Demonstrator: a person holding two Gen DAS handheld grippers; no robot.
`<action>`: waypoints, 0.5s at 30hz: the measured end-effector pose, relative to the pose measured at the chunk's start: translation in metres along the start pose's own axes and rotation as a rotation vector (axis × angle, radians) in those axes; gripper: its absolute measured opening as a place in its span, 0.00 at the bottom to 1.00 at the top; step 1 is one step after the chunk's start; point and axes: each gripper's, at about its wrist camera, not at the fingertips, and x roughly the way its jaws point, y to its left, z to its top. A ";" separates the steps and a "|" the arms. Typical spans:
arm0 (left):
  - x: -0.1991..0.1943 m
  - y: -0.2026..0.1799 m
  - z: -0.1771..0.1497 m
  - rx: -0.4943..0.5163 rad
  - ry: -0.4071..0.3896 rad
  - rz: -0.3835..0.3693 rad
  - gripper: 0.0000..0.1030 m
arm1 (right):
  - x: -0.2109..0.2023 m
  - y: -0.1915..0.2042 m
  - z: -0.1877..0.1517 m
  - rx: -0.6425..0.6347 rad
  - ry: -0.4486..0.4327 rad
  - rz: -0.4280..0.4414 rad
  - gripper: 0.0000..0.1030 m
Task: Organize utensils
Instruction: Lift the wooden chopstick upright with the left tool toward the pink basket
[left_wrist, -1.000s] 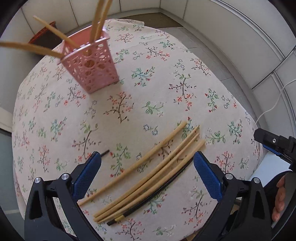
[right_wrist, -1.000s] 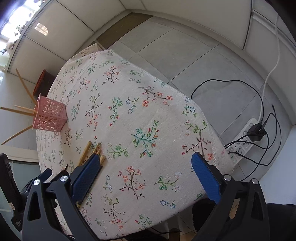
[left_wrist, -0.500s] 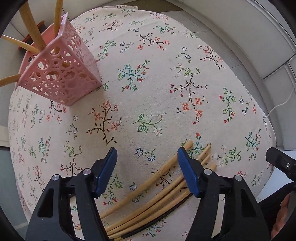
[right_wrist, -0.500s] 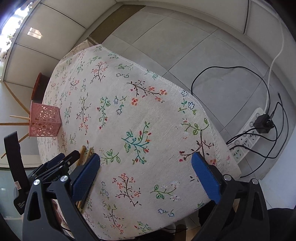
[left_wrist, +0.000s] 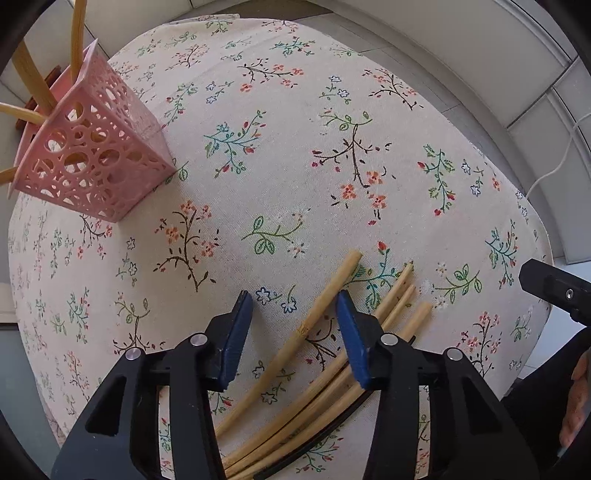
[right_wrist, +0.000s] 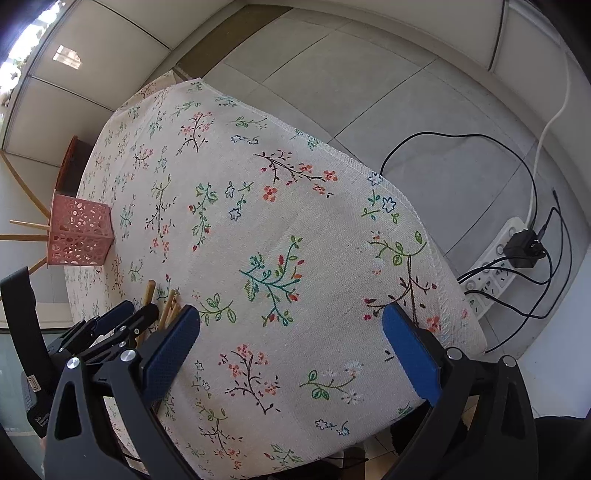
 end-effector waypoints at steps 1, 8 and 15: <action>0.000 0.001 -0.001 0.005 -0.007 0.001 0.41 | 0.001 0.002 -0.001 -0.005 -0.001 -0.004 0.93; -0.011 0.014 -0.009 -0.003 -0.131 0.022 0.10 | 0.010 0.028 -0.002 -0.049 0.001 -0.024 0.93; -0.074 0.037 -0.064 -0.046 -0.321 0.052 0.07 | 0.028 0.072 -0.007 -0.025 0.046 0.020 0.89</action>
